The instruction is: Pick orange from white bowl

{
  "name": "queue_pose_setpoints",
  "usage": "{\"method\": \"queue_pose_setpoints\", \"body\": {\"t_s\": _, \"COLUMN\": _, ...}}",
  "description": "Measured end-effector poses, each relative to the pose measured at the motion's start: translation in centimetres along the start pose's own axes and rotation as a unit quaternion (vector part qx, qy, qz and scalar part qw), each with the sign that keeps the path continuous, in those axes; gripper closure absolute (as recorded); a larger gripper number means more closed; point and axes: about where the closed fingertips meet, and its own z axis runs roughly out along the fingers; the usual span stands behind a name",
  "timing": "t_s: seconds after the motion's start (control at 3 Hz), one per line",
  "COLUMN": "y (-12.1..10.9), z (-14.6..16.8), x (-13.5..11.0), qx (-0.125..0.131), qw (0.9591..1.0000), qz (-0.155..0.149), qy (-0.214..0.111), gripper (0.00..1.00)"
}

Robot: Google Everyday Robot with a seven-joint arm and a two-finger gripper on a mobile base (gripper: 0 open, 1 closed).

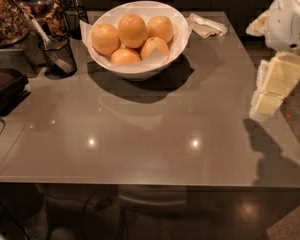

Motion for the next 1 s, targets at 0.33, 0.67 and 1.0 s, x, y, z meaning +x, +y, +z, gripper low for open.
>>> {"method": "queue_pose_setpoints", "body": {"t_s": 0.33, "y": -2.8, "z": 0.0, "x": -3.5, "qx": 0.002, "qw": 0.9993, "qz": -0.037, "qy": -0.001, "gripper": 0.0}}
{"method": "queue_pose_setpoints", "body": {"t_s": 0.67, "y": -3.2, "z": -0.6, "x": -4.7, "qx": 0.013, "qw": 0.9989, "qz": -0.045, "qy": -0.009, "gripper": 0.0}}
{"method": "queue_pose_setpoints", "body": {"t_s": 1.0, "y": -3.4, "z": -0.8, "x": -5.0, "qx": 0.021, "qw": 0.9985, "qz": -0.047, "qy": -0.016, "gripper": 0.0}}
